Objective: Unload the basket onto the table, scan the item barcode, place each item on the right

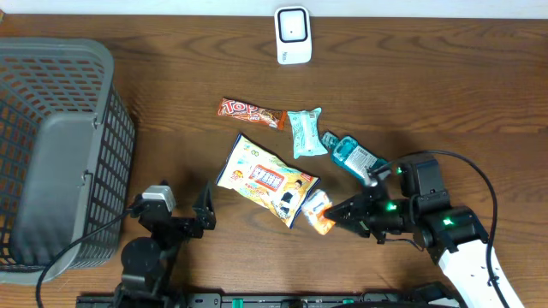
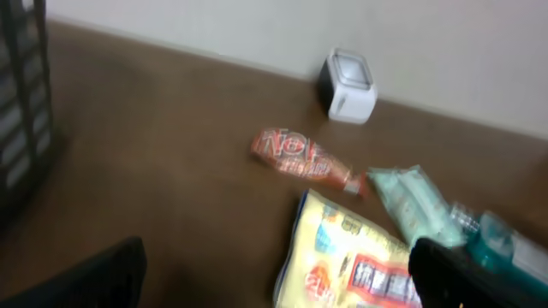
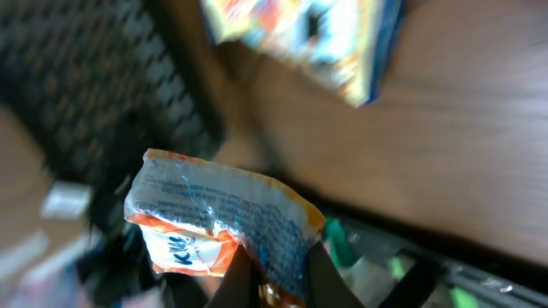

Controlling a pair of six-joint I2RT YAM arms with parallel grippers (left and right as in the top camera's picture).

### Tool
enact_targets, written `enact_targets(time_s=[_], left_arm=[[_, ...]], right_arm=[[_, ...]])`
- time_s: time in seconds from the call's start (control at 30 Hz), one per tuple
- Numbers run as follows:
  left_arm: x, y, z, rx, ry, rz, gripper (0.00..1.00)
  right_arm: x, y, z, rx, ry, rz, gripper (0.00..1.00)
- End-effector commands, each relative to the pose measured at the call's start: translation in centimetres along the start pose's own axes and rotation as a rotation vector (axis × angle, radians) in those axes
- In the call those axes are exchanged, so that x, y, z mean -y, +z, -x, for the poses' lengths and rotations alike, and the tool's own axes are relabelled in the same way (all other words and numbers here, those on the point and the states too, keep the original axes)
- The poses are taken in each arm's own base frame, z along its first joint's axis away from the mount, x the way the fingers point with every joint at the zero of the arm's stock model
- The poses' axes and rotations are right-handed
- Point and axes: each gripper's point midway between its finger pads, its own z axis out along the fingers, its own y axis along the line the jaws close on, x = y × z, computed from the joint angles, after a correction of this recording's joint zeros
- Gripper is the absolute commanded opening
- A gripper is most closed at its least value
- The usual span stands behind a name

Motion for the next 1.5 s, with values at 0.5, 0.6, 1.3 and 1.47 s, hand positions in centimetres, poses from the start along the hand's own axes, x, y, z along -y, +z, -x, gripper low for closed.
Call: enact_targets(time_s=[0.5,0.6,1.3,1.47], left_arm=[[-1.1,-0.3,-3.0,-0.126,-0.015,0.054,0.98],[-1.1,-0.3,-3.0,-0.126,-0.015,0.054,0.98],[-1.1,-0.3,-3.0,-0.126,-0.015,0.054,0.98],[-1.1,-0.3,-3.0,-0.126,-0.015,0.054,0.98]], right_arm=[[-3.4,-0.9,-4.9,-0.358,0.356,0.164,0.01],[-2.8,-0.2,-3.7,-0.314,0.462,0.118,0.01],[-2.1,0.8,-2.8,-0.324,0.184,0.153,0.02],[-2.2,1.0,-2.3,-0.272,-0.149,0.196,0.01]])
